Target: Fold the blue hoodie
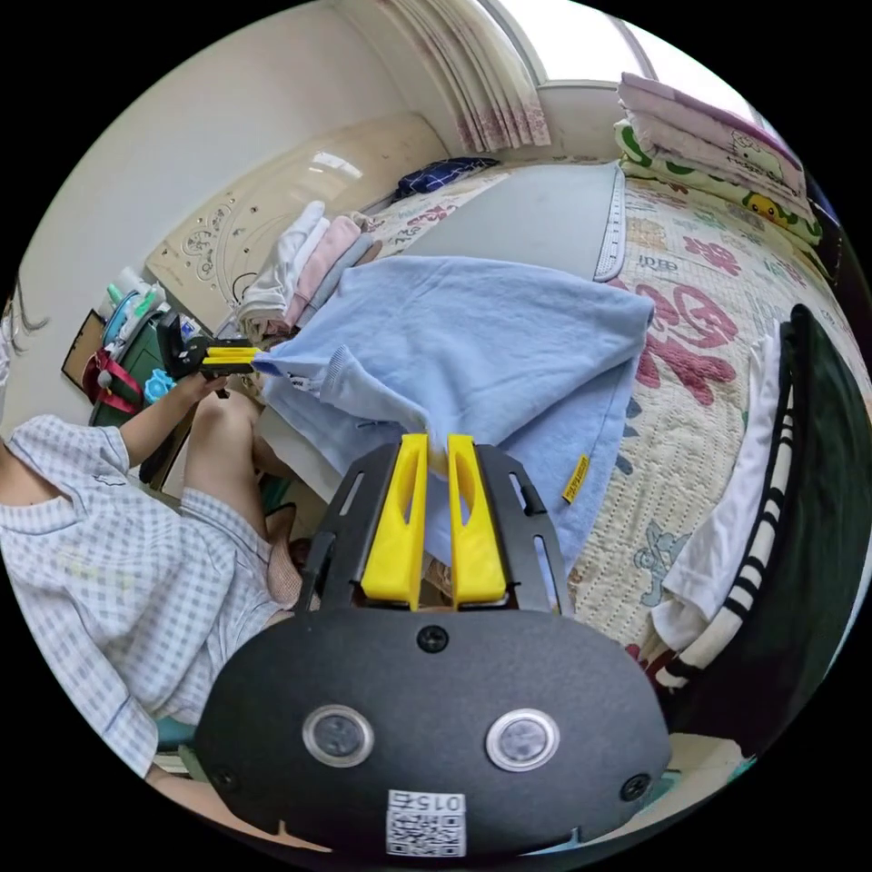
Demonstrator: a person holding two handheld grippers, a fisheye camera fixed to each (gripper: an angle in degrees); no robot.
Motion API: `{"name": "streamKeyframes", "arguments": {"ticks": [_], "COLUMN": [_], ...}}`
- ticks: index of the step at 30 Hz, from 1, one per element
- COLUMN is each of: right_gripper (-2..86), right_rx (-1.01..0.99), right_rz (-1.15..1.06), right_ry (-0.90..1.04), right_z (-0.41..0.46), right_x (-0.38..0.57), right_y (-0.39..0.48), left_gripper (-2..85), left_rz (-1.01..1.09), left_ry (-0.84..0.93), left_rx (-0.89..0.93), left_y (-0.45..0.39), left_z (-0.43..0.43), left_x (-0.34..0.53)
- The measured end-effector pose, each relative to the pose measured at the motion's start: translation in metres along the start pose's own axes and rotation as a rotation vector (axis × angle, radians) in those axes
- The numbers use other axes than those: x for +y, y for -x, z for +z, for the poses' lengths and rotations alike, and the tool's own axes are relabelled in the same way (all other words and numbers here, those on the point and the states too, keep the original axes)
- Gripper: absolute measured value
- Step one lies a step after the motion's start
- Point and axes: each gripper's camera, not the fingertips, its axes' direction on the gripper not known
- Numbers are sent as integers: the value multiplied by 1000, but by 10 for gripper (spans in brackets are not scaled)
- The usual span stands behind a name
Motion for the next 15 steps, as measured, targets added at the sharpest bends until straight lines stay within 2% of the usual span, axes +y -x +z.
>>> {"name": "streamKeyframes", "arguments": {"ticks": [7, 10, 15], "right_gripper": [69, 73, 71], "right_rx": [33, -13, -131], "right_rz": [-12, -14, 168], "right_ry": [-131, -78, -247], "right_z": [-46, -37, -52], "right_x": [1, -18, -37], "right_y": [9, 4, -55], "left_gripper": [5, 8, 29], "left_rz": [-55, -115, -234], "left_ry": [-21, -46, -97], "left_rx": [22, 56, -43], "left_y": [-5, 7, 39], "left_z": [-14, -23, -41], "left_x": [19, 24, 25]}}
